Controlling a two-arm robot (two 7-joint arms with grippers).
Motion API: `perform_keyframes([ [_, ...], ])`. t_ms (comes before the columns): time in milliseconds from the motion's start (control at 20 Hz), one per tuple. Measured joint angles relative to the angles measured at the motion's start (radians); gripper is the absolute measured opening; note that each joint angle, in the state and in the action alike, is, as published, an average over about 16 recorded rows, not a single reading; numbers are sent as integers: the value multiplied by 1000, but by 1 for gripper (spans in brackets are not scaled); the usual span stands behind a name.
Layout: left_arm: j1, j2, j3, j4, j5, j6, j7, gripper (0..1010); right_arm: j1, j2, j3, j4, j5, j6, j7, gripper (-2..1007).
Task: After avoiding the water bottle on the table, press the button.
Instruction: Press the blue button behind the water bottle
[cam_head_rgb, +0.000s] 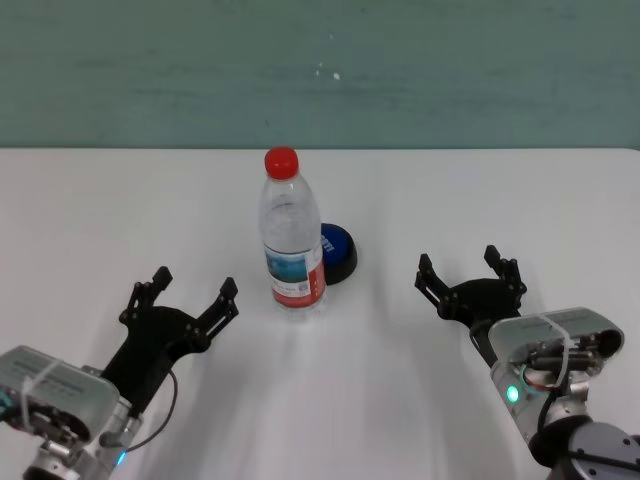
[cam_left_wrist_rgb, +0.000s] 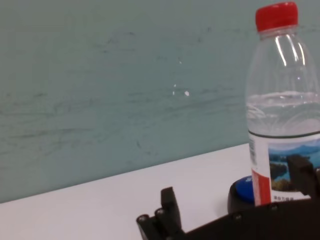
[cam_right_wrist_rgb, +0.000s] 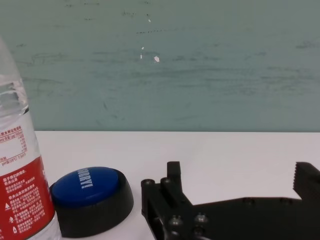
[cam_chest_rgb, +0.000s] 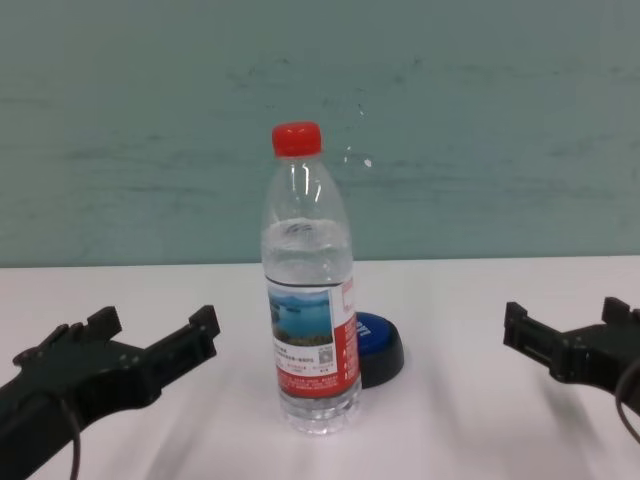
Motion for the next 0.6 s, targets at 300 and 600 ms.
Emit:
perform_keyframes([
  [300,2,3,-11,-5,-12,7,-2,1010,0,0,0,0,0,0,0,1004],
  [600,-3,5,-25,-4,-22,15,-1,1010,0,0,0,0,0,0,0,1004],
])
